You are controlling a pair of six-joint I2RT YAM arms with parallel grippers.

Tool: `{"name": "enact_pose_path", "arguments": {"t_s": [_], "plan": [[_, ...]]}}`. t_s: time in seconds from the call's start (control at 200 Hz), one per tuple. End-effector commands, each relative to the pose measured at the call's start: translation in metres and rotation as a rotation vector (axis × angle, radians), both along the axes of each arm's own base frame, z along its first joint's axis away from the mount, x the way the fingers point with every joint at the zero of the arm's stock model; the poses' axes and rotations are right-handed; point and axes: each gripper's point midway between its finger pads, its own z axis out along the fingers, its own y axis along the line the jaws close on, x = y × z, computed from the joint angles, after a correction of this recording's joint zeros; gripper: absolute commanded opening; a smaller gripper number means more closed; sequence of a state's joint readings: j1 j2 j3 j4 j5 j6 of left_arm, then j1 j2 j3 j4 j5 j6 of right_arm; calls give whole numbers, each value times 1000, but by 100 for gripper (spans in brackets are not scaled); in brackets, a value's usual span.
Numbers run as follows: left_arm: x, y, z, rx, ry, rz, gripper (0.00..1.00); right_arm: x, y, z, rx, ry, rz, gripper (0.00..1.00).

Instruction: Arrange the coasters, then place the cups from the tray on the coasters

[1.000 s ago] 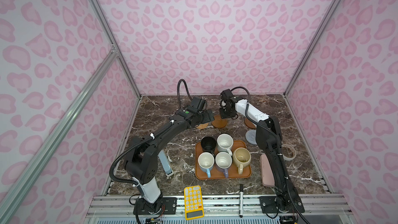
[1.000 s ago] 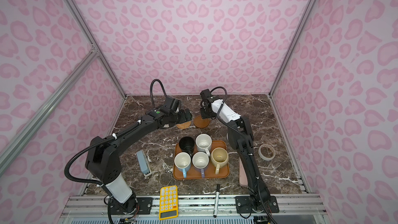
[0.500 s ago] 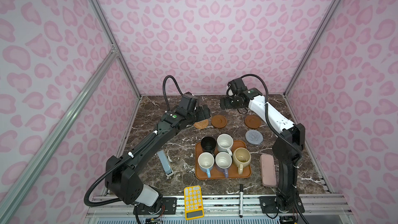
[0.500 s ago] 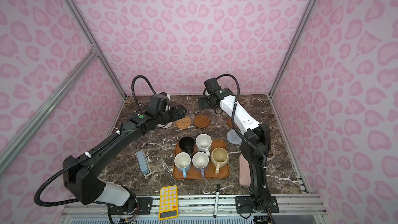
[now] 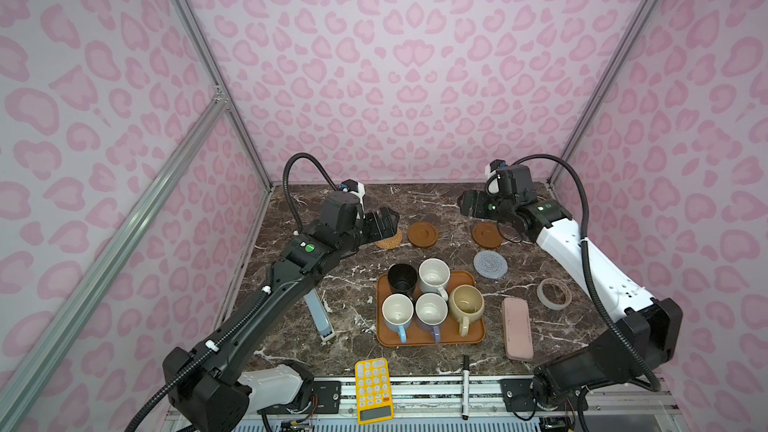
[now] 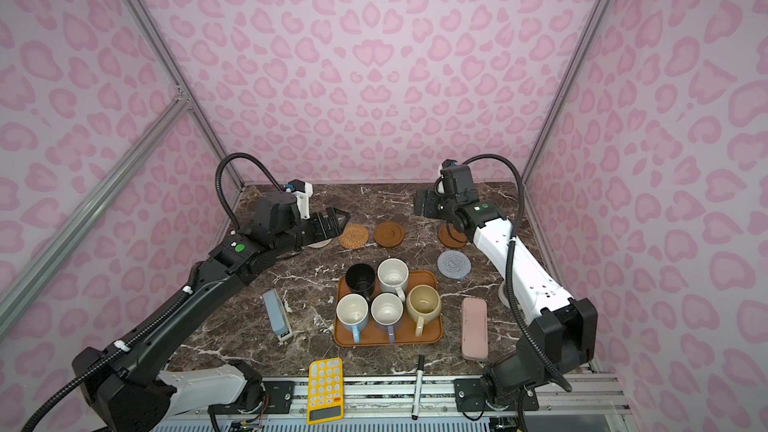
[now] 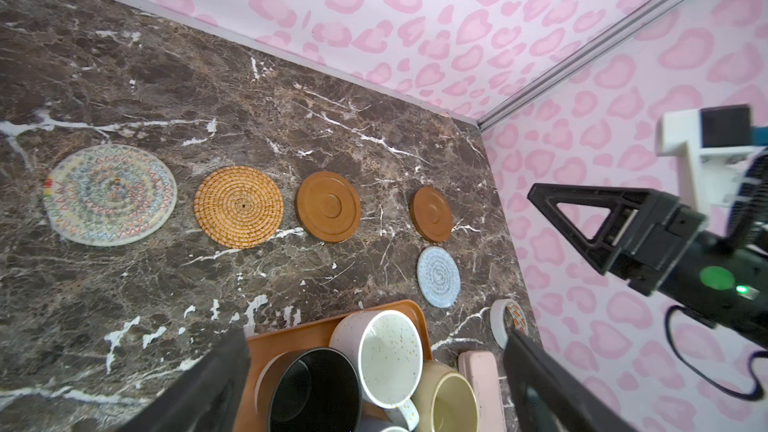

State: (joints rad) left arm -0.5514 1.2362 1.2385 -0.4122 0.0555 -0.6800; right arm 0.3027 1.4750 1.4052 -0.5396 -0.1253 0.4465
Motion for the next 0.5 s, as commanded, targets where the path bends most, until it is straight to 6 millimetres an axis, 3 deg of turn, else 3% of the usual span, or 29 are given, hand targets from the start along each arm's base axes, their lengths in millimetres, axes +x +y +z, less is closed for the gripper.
{"name": "enact_pose_path", "arguments": {"t_s": [0.0,0.17,0.345,0.495], "plan": [[-1,-3,17,-38,-58,-20,97,7,-8,3,119,-8,-37,99],[-5,2,17,-16,-54,-18,97,8,-35,-11,69,42,-96,99],[-3,8,7,40,-9,-3,97,6,-47,-18,24,36,-137,99],[-2,-5,9,18,-38,-81,97,1,-59,-20,151,5,-164,99]]}}
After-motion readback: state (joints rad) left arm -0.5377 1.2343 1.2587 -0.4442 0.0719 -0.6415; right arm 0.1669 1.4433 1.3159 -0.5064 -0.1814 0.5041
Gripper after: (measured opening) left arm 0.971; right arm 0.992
